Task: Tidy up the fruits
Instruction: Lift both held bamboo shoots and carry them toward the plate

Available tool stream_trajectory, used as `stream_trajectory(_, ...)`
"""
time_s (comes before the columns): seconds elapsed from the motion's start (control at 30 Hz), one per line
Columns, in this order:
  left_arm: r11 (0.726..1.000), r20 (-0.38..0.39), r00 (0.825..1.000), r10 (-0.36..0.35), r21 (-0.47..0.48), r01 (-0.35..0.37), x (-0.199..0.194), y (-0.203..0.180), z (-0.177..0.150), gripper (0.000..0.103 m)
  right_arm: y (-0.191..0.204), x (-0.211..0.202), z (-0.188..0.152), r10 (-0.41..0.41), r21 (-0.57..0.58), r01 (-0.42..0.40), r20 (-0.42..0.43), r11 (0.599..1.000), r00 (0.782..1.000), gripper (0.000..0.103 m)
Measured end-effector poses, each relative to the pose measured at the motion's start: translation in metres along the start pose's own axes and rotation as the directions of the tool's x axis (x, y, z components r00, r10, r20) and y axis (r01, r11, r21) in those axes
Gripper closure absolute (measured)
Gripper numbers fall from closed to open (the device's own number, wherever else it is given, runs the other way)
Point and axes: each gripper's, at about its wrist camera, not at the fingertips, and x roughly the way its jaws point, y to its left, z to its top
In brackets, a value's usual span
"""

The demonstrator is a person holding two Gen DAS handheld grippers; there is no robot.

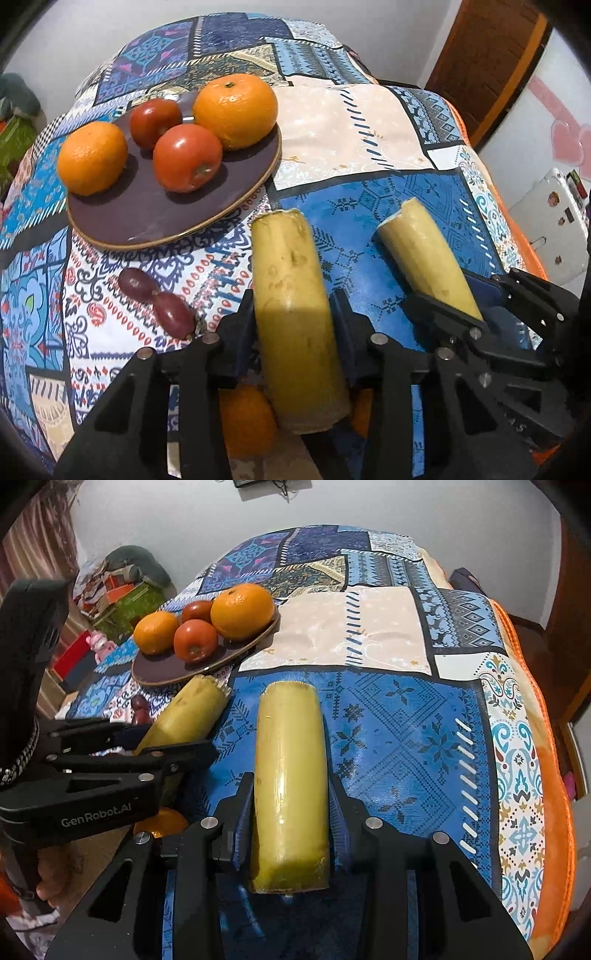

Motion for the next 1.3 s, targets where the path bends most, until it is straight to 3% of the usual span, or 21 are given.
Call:
stream_trajectory(0.2,0.999,0.025,1.000,0.010,0.039,-0.011,-0.015,-0.005,0.001,0.067,-0.001,-0.009,0.006,-0.011,0.002,0.011,0.023,1.000,1.000,0.069)
stream_trajectory(0.53,0.999,0.099,0.995,-0.025,-0.019,0.027,-0.051,0.014,0.009,0.068,0.015,-0.014,0.026,0.004,-0.034,-0.001,0.068,0.999,0.998,0.069)
stream_trajectory(0.6,1.000,0.126,0.992,-0.022,-0.016,0.024,-0.062,0.017,0.013,0.103,0.018,-0.014,0.031,0.007,-0.039,-0.004,0.077,0.999,0.997,0.069)
stream_trajectory(0.77,0.999,0.156,0.987,-0.029,-0.018,0.032,-0.081,0.027,0.023,0.103,0.026,-0.010,0.041,0.018,-0.051,-0.014,0.084,0.999,0.996,0.069)
stream_trajectory(0.93,0.994,0.099,0.992,-0.083,-0.065,0.089,-0.071,0.038,0.017,0.094,0.026,-0.005,0.040,0.004,-0.045,-0.001,0.074,0.999,0.997,0.068)
stream_trajectory(1.2,0.994,0.060,0.993,-0.098,-0.031,0.100,-0.049,0.014,0.014,0.057,0.010,-0.002,0.031,0.001,-0.026,0.000,0.031,1.000,1.000,0.068)
stream_trajectory(1.3,0.994,0.030,0.994,-0.106,-0.018,0.106,-0.037,0.003,0.012,0.055,0.011,-0.003,0.027,-0.005,-0.038,0.006,0.025,0.999,1.000,0.068)
